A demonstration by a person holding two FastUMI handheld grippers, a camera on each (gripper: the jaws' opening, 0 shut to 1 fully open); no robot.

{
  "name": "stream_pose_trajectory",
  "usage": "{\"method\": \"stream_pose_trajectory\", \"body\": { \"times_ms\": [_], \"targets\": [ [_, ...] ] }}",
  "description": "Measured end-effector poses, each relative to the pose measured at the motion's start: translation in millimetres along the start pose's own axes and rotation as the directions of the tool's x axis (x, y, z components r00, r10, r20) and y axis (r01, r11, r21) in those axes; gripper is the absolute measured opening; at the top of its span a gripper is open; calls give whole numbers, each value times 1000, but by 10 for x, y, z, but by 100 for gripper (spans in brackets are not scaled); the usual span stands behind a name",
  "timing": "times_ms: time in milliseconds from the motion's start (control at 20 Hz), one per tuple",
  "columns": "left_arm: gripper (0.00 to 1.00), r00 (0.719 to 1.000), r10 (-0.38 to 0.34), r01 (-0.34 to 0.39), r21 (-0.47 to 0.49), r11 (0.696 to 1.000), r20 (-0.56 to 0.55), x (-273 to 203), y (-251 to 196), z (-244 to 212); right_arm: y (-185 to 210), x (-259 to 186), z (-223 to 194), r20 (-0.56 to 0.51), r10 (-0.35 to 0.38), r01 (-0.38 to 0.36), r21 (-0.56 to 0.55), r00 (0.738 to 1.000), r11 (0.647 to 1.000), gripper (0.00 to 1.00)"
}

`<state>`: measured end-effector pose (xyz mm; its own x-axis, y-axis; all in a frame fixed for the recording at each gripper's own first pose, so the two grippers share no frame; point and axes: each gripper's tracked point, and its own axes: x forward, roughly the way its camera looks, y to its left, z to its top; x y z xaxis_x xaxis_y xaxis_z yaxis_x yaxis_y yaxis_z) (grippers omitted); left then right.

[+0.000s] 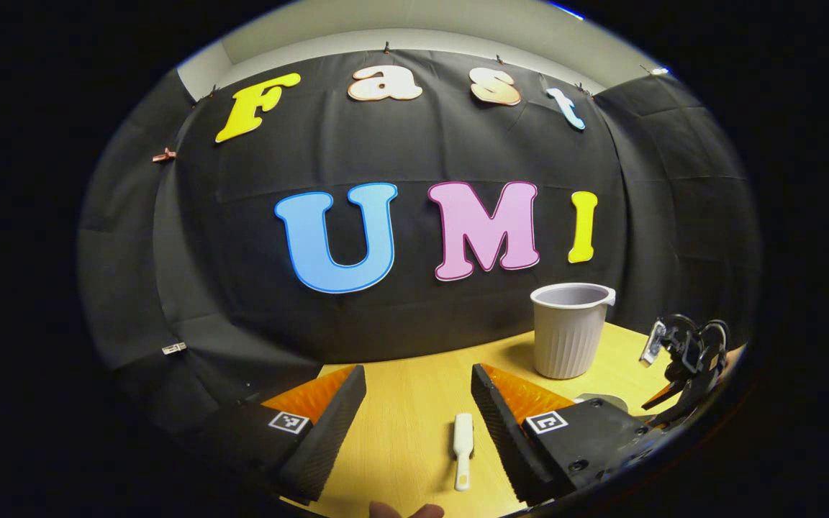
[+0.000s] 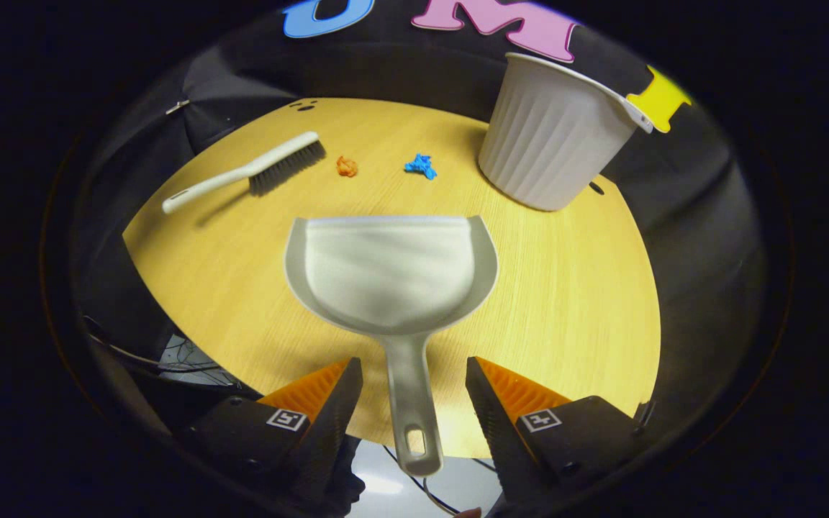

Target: Pick up the small broom and dustpan from the desktop, sweep the trash into the dustpan with the broom, and then empty the trash into the garbage bin.

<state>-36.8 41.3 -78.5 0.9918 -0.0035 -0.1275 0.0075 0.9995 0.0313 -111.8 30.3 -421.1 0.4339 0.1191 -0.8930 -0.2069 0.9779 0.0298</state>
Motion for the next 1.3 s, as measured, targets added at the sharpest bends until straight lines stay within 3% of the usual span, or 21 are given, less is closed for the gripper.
{"method": "stream_pose_trajectory", "body": {
  "times_ms": [100,200,300,450,500,550,600,650,950,1050,1100,1150,1200,1300],
  "targets": [
    [94,1000,16,-17,-8,1000,-18,6,44,-59,23,185,-69,-55,9,-9,-3,998,1000,88],
    [94,999,37,-37,-8,999,-29,25,81,-100,62,320,-59,-80,27,-27,-6,996,1000,78],
    [94,996,69,-69,1,998,-49,72,130,-163,143,400,30,-74,66,-65,12,995,998,78],
    [94,992,96,-99,-29,995,-83,176,138,-264,215,415,58,-91,120,-113,74,989,991,67],
    [94,989,106,-110,-36,993,-100,219,130,-325,208,438,61,-90,118,-110,83,989,990,54],
    [94,987,115,-120,-40,992,-115,267,128,-358,195,457,77,-87,120,-113,77,989,991,53],
    [94,985,120,-126,-42,991,-125,311,121,-409,185,445,76,-84,121,-115,77,989,990,45],
    [94,983,124,-130,-42,991,-133,372,115,-437,179,436,79,-72,116,-110,84,991,990,45],
    [94,973,51,-62,-40,997,-225,707,-87,-768,164,289,203,-9,143,-142,85,990,986,34],
    [94,954,-7,-11,-59,998,-300,800,-216,-1018,71,159,301,29,132,-134,65,991,989,41],
    [94,937,-44,22,-68,997,-345,823,-289,-1164,31,101,326,38,127,-129,56,991,990,37],
    [94,915,-77,53,-71,996,-397,855,-376,-1303,-20,37,346,46,122,-125,53,991,991,42],
    [94,888,-107,83,-73,994,-446,883,-456,-1465,-64,-22,357,53,118,-121,49,992,991,37],
    [94,827,-157,136,-79,988,-540,859,-583,-1798,-171,-129,334,61,99,-101,31,993,994,37]
  ]
}}
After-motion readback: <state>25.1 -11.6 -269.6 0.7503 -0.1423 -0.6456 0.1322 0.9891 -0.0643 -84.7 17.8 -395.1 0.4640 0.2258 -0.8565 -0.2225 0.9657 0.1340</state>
